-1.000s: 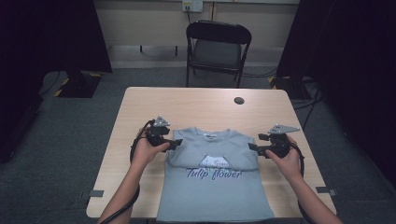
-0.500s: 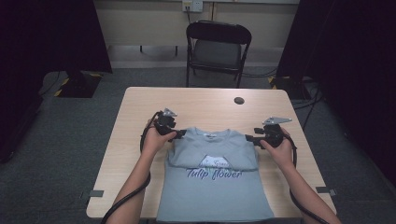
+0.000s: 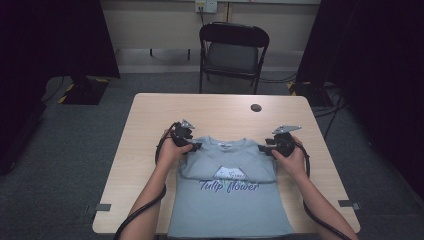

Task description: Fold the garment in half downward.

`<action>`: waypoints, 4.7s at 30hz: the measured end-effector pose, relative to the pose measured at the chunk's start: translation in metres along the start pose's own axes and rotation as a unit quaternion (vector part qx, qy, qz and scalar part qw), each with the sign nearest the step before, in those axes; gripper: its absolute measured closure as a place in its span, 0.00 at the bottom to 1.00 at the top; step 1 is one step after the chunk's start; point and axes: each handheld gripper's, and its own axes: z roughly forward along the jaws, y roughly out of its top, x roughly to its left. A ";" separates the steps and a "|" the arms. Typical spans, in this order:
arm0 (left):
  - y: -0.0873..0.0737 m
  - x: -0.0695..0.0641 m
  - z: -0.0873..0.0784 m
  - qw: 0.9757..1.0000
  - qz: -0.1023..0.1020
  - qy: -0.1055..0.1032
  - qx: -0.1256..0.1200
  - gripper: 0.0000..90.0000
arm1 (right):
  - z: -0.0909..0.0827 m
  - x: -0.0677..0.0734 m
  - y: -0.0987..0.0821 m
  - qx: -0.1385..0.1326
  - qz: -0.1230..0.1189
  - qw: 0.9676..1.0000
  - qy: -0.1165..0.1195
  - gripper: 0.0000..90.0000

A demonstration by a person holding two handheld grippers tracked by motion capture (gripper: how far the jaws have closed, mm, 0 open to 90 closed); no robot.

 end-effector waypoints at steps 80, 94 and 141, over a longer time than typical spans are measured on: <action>-0.032 -0.058 -0.092 0.987 0.032 -0.112 -0.107 0.92 | -0.095 0.052 -0.020 -0.086 -0.040 0.986 0.134 0.97; -0.050 -0.080 -0.116 0.985 0.043 -0.121 -0.113 0.92 | -0.118 0.066 -0.041 -0.096 -0.037 0.981 0.167 0.97; -0.129 -0.142 -0.149 0.981 0.057 -0.171 -0.067 0.72 | -0.167 0.101 -0.115 -0.081 -0.033 0.974 0.209 0.92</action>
